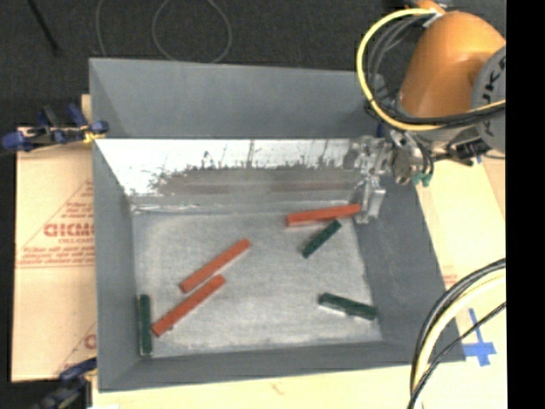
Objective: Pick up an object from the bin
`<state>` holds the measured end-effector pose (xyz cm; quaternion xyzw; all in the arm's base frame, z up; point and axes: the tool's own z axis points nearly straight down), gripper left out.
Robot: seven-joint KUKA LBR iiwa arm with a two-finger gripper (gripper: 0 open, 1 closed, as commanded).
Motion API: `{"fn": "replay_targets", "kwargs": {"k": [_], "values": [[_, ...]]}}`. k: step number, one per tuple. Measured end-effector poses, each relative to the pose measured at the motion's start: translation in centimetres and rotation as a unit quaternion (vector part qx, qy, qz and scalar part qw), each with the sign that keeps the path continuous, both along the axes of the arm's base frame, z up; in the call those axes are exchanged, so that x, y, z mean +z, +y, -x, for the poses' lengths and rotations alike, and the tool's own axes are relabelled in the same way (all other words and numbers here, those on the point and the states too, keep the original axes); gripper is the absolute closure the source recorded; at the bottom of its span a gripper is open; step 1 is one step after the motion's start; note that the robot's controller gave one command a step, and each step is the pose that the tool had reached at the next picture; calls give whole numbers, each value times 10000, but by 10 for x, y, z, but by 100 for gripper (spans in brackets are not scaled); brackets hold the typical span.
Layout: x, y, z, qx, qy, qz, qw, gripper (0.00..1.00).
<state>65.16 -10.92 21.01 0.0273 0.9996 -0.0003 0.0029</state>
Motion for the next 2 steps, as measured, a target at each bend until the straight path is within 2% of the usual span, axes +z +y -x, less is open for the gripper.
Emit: {"fn": "replay_targets", "kwargs": {"k": [1,2], "values": [[-138,26,4,992,29,4,9951,0],[-133,27,1,987,-15,3,9951,100]]}}
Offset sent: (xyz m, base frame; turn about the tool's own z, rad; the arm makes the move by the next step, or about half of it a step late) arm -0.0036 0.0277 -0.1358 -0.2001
